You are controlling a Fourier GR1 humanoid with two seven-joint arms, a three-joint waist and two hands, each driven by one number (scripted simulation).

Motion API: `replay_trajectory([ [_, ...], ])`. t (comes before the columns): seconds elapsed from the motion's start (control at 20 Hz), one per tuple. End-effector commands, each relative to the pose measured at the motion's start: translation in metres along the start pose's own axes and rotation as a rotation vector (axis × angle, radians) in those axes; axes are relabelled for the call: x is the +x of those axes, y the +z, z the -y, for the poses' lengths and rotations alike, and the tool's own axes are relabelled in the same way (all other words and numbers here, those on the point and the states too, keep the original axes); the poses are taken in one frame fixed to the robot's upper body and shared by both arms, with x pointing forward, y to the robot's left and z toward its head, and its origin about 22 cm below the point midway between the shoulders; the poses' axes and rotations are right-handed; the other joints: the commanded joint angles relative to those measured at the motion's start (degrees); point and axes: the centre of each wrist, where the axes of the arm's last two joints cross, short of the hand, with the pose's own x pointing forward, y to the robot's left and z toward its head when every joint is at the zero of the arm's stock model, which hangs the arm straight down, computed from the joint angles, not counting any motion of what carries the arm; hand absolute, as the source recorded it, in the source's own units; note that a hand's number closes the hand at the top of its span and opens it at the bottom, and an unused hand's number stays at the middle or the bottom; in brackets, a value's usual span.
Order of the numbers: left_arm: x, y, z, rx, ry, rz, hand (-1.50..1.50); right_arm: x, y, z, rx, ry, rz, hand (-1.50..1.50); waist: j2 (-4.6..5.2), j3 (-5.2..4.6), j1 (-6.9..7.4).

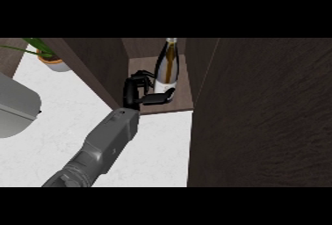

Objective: Pick up the wine, place it into the cabinet and close the cabinet

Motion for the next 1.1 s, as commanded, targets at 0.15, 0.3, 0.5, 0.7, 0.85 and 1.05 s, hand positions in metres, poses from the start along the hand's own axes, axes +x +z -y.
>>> replay_trajectory([
  [0.15,0.025,-0.016,0.011,-0.003,0.011,0.032,1.50,0.002,-0.009,0.002,0.018,-0.003,0.000,-1.50,0.21,-0.03,-0.86],
  [0.3,0.025,-0.020,0.007,-0.020,0.034,0.050,1.50,-0.002,-0.004,-0.003,-0.010,-0.017,-0.008,-1.50,0.03,-0.01,0.45],
  [0.5,0.035,-0.028,0.008,0.011,0.014,0.048,1.50,-0.006,0.002,-0.008,-0.010,-0.010,0.001,-1.50,0.14,0.05,0.19],
  [0.7,0.053,-0.039,0.014,0.005,0.002,0.050,1.50,-0.002,0.000,-0.001,0.006,-0.001,0.012,-1.50,0.25,0.06,-0.40],
  [0.85,0.052,-0.040,0.013,0.013,-0.040,0.069,1.50,-0.005,-0.003,0.001,0.007,-0.016,0.000,-1.50,0.49,0.06,-0.67],
  [1.05,0.049,-0.042,0.004,0.027,-0.046,0.082,1.50,-0.003,-0.004,-0.005,0.014,-0.018,0.007,-1.50,0.65,-0.01,-0.07],
])
